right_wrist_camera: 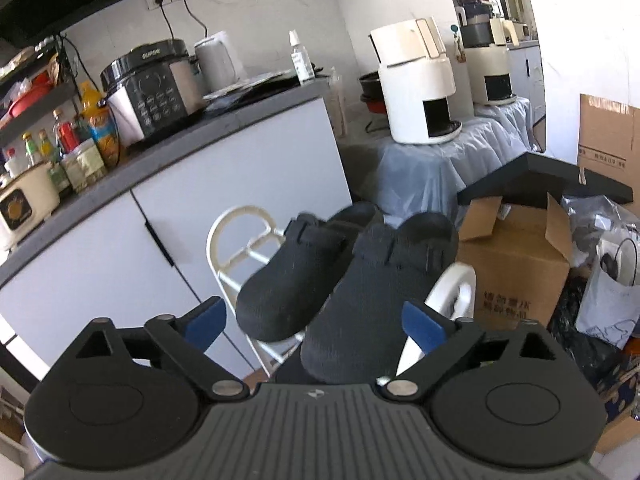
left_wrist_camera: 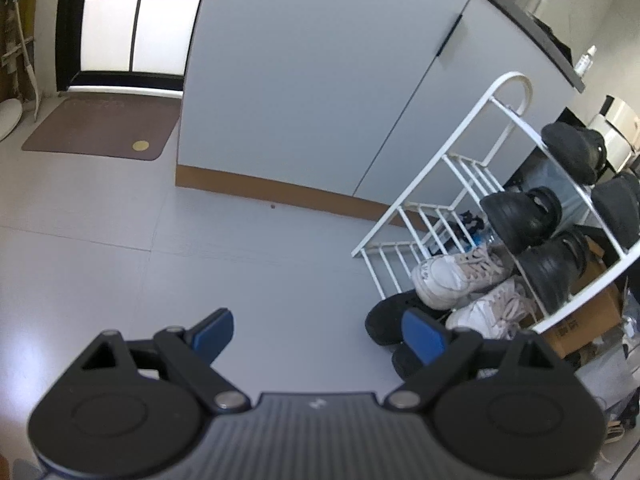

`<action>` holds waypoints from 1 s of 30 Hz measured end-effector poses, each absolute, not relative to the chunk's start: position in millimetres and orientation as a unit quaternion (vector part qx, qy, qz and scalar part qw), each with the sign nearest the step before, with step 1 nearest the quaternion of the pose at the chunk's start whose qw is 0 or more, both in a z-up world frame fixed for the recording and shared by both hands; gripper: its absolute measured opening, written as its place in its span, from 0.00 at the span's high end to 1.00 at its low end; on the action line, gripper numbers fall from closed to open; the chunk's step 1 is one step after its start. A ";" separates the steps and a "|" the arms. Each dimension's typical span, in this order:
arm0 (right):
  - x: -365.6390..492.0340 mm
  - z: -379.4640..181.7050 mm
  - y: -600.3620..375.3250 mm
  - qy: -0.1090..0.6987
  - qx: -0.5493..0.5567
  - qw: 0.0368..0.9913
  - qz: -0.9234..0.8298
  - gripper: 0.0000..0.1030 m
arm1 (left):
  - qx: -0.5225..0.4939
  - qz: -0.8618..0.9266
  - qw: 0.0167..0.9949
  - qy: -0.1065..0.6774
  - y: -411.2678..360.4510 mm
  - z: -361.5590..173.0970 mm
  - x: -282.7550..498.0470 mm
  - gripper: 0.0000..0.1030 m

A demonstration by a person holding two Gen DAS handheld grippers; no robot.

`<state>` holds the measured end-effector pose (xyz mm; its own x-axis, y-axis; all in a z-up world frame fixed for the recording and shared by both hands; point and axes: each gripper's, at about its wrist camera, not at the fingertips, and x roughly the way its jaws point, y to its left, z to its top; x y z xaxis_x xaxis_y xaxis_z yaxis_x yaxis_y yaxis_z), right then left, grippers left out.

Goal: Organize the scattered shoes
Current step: 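Open the right tool and withdraw it from the rack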

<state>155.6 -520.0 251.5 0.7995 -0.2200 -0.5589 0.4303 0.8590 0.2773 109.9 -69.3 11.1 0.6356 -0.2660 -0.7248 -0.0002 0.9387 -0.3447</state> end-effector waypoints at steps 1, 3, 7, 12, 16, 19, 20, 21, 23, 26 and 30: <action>152.1 250.9 -515.3 0.266 0.193 0.928 -0.174 0.00 | -0.159 -0.075 0.890 0.420 -69.6 11.4 109.2 0.10; 146.4 249.5 -508.6 0.268 0.187 0.929 -0.174 0.00 | -0.157 -0.080 0.892 0.416 -72.2 14.2 103.5 0.10; 130.3 241.5 -491.3 0.268 0.189 0.931 -0.162 0.00 | -0.161 -0.086 0.892 0.413 -75.6 18.3 94.2 0.10; 110.8 231.6 -473.6 0.272 0.173 0.934 -0.155 0.00 | -0.160 -0.089 0.895 0.407 -79.4 22.7 82.5 0.10; 92.1 225.9 -465.6 0.269 0.173 0.936 -0.145 0.00 | -0.153 -0.094 0.896 0.407 -79.1 24.1 75.4 0.09; 76.4 217.7 -459.9 0.265 0.163 0.940 -0.142 0.00 | -0.148 -0.098 0.896 0.406 -78.7 25.2 70.1 0.09; 70.6 213.1 -457.7 0.264 0.159 0.941 -0.140 0.00 | -0.147 -0.100 0.896 0.406 -78.6 25.5 68.3 0.09; 64.6 207.7 -455.7 0.264 0.157 0.942 -0.137 0.00 | -0.145 -0.101 0.896 0.406 -78.5 25.8 66.6 0.09; 53.4 194.8 -452.3 0.264 0.153 0.942 -0.137 0.00 | -0.142 -0.104 0.897 0.406 -78.3 26.5 63.0 0.08; 37.8 169.5 -446.8 0.263 0.153 0.942 -0.140 0.00 | -0.130 -0.100 0.902 0.398 -78.2 30.0 57.8 0.08; 23.2 136.8 -439.3 0.269 0.163 0.941 -0.124 0.00 | -0.124 -0.104 0.903 0.399 -81.6 29.9 55.6 0.08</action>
